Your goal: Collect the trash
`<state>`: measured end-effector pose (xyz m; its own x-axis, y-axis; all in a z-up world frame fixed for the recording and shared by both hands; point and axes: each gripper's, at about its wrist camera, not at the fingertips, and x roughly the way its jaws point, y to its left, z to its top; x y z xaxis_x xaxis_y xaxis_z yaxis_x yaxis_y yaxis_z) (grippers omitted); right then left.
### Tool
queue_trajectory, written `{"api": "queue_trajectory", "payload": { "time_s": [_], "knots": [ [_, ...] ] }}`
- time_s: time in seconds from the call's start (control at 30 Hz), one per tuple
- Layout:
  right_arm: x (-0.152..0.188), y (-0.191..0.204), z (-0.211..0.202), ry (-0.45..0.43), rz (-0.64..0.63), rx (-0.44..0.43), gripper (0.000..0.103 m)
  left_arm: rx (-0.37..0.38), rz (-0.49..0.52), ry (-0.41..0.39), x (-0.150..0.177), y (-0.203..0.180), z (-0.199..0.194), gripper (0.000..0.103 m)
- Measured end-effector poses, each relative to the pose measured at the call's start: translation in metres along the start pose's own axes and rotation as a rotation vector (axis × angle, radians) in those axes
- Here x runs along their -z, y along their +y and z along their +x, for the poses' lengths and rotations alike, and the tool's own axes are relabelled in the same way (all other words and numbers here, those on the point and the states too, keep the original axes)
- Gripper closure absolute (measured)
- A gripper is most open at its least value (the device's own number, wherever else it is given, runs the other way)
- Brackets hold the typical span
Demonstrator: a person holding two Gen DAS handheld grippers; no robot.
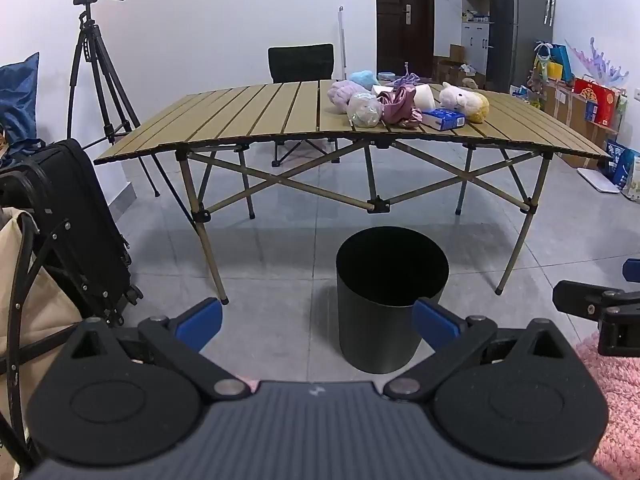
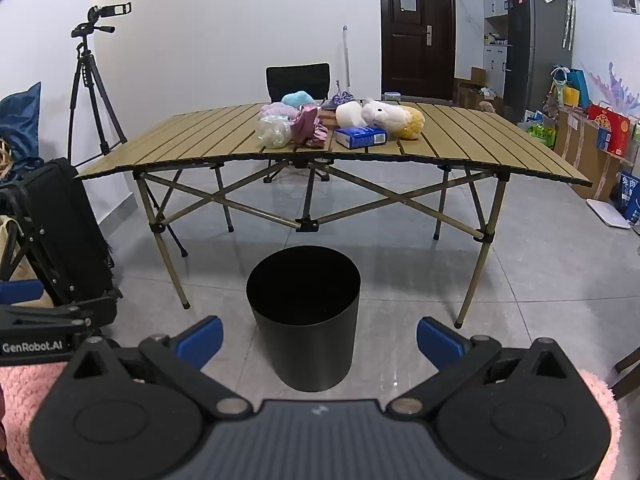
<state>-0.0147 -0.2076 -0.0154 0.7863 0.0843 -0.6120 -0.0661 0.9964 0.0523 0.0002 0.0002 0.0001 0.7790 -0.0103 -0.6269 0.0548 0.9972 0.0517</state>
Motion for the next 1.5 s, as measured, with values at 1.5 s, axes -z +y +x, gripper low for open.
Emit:
{"api": "queue_trajectory", "payload": {
  "time_s": [1.5],
  "knots": [
    [-0.002,-0.002,-0.005,-0.003,-0.006,0.001,0.000,0.006,0.018,-0.032,-0.003,-0.004,-0.006,0.000]
  ]
}}
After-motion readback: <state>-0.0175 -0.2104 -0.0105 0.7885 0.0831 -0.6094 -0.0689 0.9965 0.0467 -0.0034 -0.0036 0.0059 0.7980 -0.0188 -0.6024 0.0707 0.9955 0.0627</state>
